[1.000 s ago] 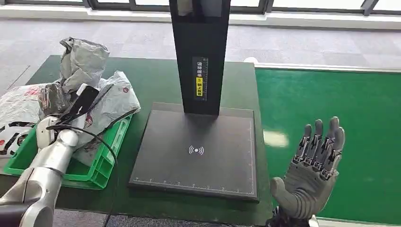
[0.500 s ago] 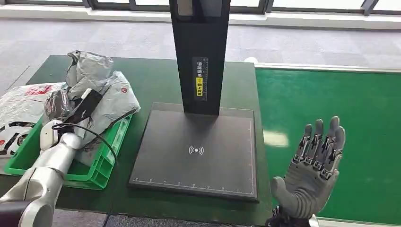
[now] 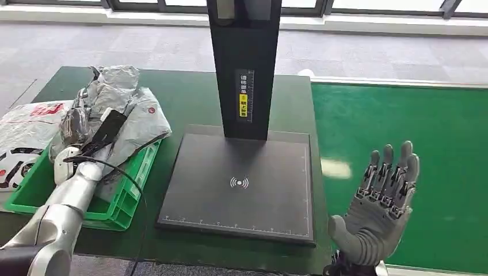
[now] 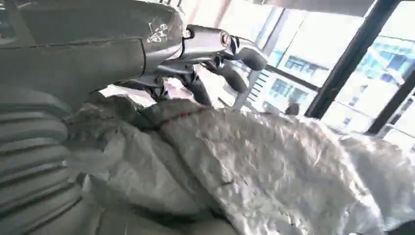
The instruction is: Moved the parcel from conveyor to table for the left to box.
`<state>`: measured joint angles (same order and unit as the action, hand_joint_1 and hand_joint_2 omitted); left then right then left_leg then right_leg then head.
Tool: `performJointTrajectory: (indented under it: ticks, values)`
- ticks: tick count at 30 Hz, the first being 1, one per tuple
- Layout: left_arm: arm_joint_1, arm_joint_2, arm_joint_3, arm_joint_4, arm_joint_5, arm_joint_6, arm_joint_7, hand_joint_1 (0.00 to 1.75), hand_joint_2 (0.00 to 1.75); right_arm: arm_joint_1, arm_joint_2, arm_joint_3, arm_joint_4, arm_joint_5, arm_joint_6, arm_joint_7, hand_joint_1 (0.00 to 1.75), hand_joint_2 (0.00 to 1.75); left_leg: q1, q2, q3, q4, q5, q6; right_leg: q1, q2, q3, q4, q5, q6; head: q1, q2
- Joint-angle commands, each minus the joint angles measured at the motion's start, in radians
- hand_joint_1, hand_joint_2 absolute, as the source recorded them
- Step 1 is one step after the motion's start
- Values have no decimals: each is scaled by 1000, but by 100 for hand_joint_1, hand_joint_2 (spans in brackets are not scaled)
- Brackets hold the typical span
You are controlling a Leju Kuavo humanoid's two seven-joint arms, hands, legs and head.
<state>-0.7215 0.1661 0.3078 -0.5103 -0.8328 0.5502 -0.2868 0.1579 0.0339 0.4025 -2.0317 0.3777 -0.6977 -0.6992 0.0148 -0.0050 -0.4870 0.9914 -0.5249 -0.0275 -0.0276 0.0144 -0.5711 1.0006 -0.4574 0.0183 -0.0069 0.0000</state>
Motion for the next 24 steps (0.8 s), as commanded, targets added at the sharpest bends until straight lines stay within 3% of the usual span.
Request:
performJointTrajectory:
  ticks: [1,17,24]
  values:
    - [-16,-86,82,-72,43,-50,-39,0,0,12,16,-12,7,8,0,1,0,175,1,-2,-1,0,1,1,1,-3,0,-1,0,-1,0,0]
    - [-8,-70,72,-91,54,-7,-54,0,0,16,19,-13,4,12,0,1,0,175,1,0,0,-1,0,1,1,-1,0,-1,0,-2,0,0]
    - [114,-96,107,-242,152,56,-126,0,0,7,20,-5,21,6,0,1,0,175,1,2,1,-3,1,1,1,0,1,-2,1,-2,0,0]
